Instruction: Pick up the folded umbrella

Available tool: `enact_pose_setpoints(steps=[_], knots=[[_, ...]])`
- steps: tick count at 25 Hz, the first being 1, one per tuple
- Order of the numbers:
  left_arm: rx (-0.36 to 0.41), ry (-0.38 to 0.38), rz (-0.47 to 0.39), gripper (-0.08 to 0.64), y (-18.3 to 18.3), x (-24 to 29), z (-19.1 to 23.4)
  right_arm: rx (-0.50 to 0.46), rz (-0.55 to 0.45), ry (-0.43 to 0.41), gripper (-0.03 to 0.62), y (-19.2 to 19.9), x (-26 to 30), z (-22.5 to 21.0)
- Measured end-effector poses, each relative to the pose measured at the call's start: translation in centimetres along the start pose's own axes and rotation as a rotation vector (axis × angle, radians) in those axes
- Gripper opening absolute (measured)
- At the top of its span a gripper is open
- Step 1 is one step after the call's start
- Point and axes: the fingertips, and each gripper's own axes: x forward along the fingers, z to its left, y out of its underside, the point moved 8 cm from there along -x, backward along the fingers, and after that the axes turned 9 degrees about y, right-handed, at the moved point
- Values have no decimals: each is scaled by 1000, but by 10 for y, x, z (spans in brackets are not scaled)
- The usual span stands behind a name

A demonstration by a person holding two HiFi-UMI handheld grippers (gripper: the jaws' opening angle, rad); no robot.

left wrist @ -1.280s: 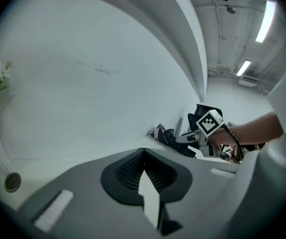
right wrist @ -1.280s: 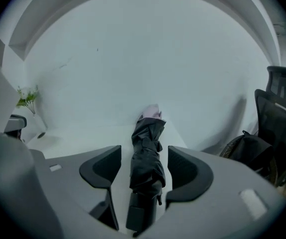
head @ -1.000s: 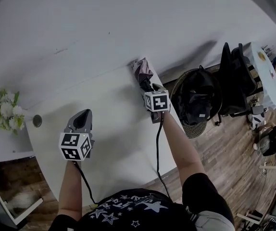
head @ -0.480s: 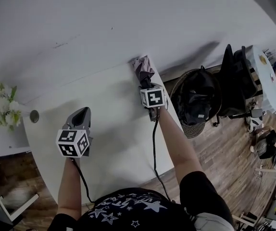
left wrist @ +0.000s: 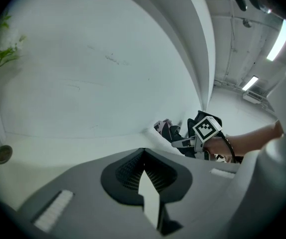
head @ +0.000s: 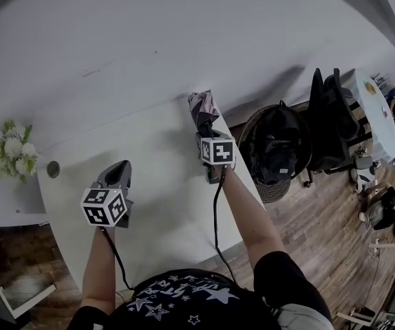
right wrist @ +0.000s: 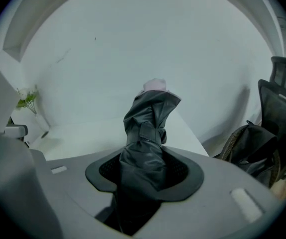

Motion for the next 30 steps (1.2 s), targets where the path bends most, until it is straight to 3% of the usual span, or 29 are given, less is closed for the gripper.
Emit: enact_pose_setpoints(steps=[12,30], knots=[[84,32,-21,3,-16,-33,-57,17,-144,-125,207,-12,-95,15],[173,88,-54,3,3,-97,-158,35,-235,-157,207,49,-227,5]])
